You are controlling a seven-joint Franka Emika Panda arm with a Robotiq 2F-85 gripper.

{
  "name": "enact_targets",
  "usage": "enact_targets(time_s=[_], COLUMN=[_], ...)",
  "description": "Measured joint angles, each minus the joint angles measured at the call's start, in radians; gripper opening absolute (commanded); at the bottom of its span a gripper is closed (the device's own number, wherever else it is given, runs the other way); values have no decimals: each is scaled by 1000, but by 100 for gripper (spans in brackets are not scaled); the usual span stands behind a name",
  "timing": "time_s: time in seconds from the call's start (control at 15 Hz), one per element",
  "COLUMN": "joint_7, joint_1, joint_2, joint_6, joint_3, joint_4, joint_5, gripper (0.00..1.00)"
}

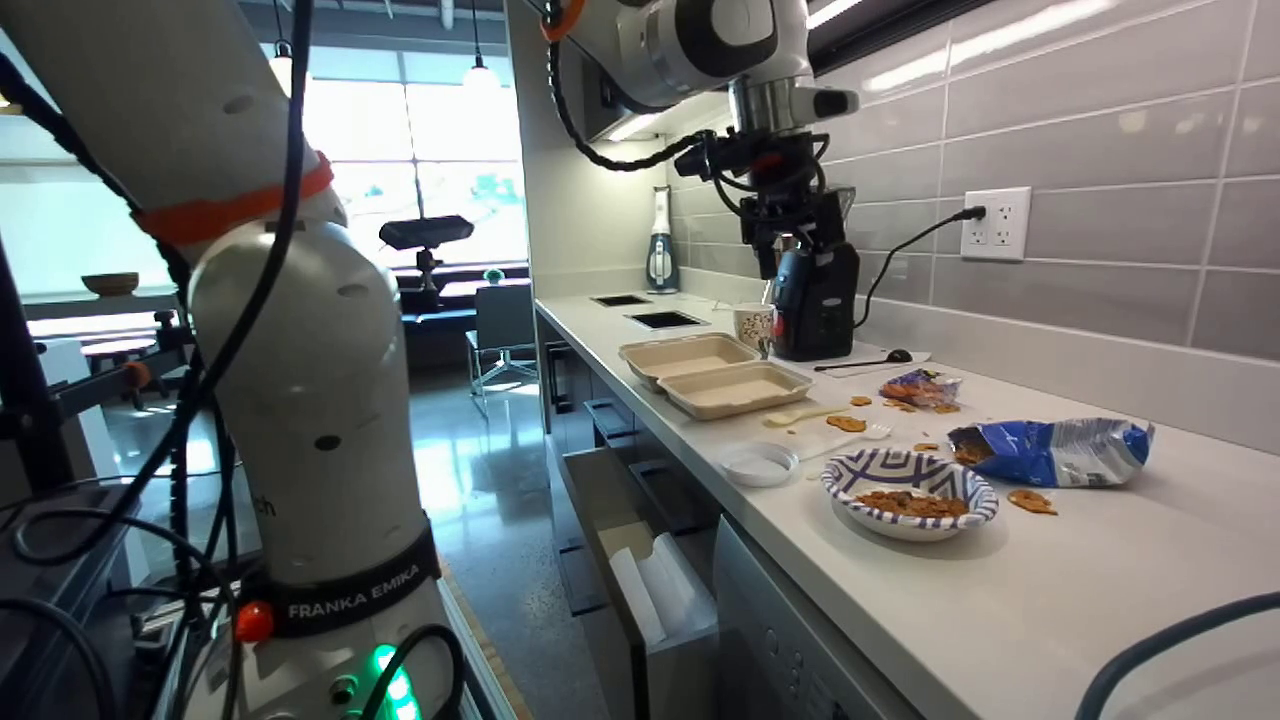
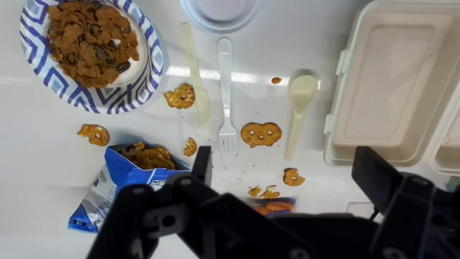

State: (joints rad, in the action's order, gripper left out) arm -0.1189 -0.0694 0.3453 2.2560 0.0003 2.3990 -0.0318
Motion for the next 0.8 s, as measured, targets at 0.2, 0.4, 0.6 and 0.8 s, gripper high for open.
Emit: enact_targets(time_s=[0.2,0.4,0.6,0.8], joint_7=[0,-22,-67,-104], joint_1=[0,-2,-3,-2], joint_2=[0,-7,-56,-123], joint_6=[0,0,5,57], joint_3=[-1,0,8,25], joint_4=[-2,-6,-18,-23], joint_5=[0,-1,-9,-32], gripper=[100,100,100,100])
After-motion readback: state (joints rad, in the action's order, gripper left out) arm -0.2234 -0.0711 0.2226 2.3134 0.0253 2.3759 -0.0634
